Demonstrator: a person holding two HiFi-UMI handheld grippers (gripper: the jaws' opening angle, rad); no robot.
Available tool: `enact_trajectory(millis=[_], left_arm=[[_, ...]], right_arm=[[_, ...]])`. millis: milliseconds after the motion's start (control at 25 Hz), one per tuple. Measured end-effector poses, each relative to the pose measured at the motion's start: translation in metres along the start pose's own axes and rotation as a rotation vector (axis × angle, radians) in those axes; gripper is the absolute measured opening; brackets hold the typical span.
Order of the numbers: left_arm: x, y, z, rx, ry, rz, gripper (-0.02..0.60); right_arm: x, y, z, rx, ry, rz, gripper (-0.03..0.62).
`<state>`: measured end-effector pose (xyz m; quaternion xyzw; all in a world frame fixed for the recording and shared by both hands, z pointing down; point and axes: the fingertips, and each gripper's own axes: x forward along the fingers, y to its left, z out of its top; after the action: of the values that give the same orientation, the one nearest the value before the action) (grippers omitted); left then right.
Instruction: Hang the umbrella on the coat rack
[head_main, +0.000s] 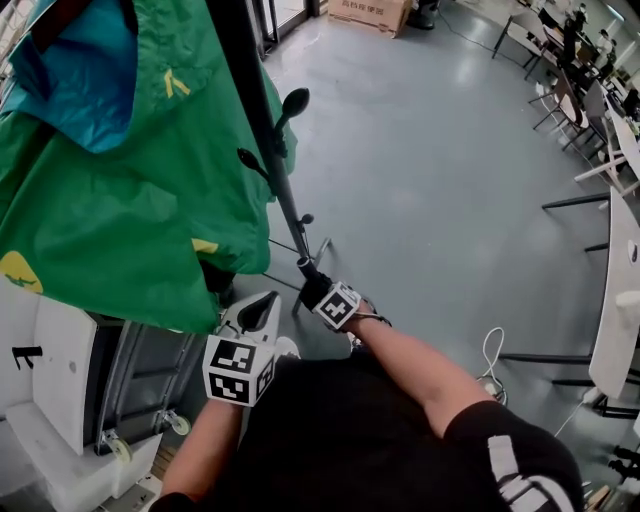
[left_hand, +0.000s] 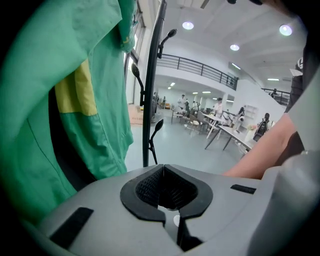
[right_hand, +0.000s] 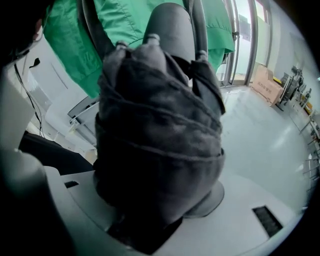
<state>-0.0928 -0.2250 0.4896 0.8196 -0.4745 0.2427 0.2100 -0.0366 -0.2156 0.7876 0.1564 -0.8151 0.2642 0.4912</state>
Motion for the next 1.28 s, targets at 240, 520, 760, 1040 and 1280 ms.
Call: enact_trajectory(millis=[240, 520, 760, 1040, 1280], left_arm=[[-0.005, 0.002, 0.000, 0.003, -0.016, -0.010, 0.015], [-0.009, 0.003, 0.001, -0.009, -0.026, -0.003, 0.015], [-0.008, 0.004, 0.001, -0.018, -0.032, 0.008, 0.015], [-0.003, 0.006, 0.002, -0.031, -0.036, 0.009, 0.015], [0.004, 0.009, 0.004, -0.037, -0.029, 0.008, 0.015]], right_arm=[[0.002, 0.011, 0.000, 0.036, 0.003, 0.059, 0.244], [-0.002, 0.002, 0.015, 0.025, -0.038, 0.057, 0.275], [-0.012, -0.010, 0.022, 0.019, -0.051, 0.052, 0.275], [-0.029, -0.019, 0.031, 0.012, -0.098, 0.010, 0.275], [-0.072, -0.020, 0.053, 0.057, -0.199, -0.042, 0.275]])
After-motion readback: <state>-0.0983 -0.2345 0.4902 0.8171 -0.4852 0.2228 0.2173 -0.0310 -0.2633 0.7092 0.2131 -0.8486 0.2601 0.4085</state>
